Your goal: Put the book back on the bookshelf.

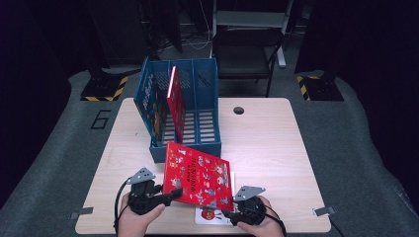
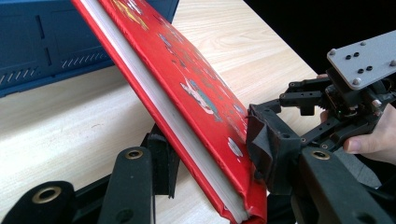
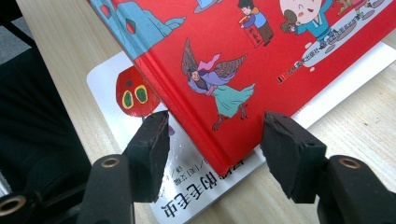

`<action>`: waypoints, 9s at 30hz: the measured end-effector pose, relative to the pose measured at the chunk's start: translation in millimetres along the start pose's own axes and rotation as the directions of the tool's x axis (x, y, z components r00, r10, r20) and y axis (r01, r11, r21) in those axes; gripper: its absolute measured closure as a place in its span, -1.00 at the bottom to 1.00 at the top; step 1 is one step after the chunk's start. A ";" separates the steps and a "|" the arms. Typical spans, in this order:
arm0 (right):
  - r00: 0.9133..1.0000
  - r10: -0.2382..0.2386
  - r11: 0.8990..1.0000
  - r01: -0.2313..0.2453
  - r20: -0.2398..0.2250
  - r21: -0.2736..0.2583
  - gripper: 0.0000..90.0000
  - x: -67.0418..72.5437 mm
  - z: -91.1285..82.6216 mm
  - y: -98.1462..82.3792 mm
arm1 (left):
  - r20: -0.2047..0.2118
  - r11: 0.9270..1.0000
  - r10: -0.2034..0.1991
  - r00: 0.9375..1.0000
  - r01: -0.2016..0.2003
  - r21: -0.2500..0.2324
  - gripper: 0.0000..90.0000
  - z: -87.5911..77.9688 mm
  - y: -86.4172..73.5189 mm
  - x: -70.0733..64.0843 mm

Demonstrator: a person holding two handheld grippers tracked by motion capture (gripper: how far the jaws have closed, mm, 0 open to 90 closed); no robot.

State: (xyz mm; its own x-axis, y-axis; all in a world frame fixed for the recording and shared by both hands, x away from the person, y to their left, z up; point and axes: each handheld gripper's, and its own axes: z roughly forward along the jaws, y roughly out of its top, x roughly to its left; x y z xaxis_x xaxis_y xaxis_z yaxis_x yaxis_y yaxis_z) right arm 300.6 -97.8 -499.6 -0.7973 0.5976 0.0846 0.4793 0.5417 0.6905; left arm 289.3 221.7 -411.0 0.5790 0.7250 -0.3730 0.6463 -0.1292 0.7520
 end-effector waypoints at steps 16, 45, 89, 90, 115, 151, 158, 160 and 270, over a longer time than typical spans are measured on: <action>1.000 -0.024 1.000 0.024 0.003 -0.015 -0.05 2.8 4.7 4.6 | -0.026 1.000 0.020 0.999 -0.020 -0.009 0.27 -2.4 12.8 -6.9; 0.999 -0.030 0.998 0.028 -0.027 -0.064 0.01 14.7 12.9 15.2 | -0.041 0.999 0.044 0.998 -0.044 -0.003 0.37 -10.0 38.1 -14.3; 0.989 -0.097 0.993 0.088 -0.113 -0.084 0.02 28.5 43.3 38.4 | -0.016 0.997 0.039 0.999 -0.040 -0.069 0.70 -16.3 73.0 13.9; 0.988 -0.109 0.991 0.100 -0.108 -0.084 0.02 27.8 43.9 37.9 | -0.016 0.997 0.040 0.999 -0.041 -0.068 0.70 -16.5 72.9 14.2; 0.991 -0.088 0.996 0.085 -0.102 -0.036 -0.02 20.9 43.3 28.5 | 0.005 0.982 0.180 0.984 -0.179 -0.066 0.76 -31.8 77.9 4.5; 0.992 -0.058 0.997 0.052 -0.114 -0.056 -0.02 26.5 42.7 28.1 | -0.027 0.970 0.241 0.970 -0.241 0.008 0.76 -23.8 96.5 -22.9; 0.990 -0.055 0.996 0.045 -0.126 -0.080 0.00 31.7 43.9 31.0 | -0.041 0.977 0.213 0.976 -0.212 0.040 0.76 -17.5 112.6 -27.8; 0.991 -0.048 0.995 0.037 -0.127 -0.089 0.00 33.1 45.6 31.4 | -0.041 0.976 0.216 0.976 -0.214 0.042 0.76 -15.7 116.4 -28.9; 0.994 -0.020 0.993 0.007 -0.110 -0.118 0.02 22.4 39.6 33.1 | -0.028 0.941 0.313 0.949 -0.306 0.147 0.76 18.4 135.6 -53.5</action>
State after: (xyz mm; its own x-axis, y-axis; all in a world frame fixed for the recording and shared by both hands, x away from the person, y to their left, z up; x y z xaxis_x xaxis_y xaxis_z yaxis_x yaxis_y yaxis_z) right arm 313.1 -43.1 -503.3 -0.8421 0.5182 0.1491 0.4272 0.4724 0.7709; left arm 355.1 153.0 -299.1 0.7381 0.6668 -0.1031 0.5035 -0.4427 0.7419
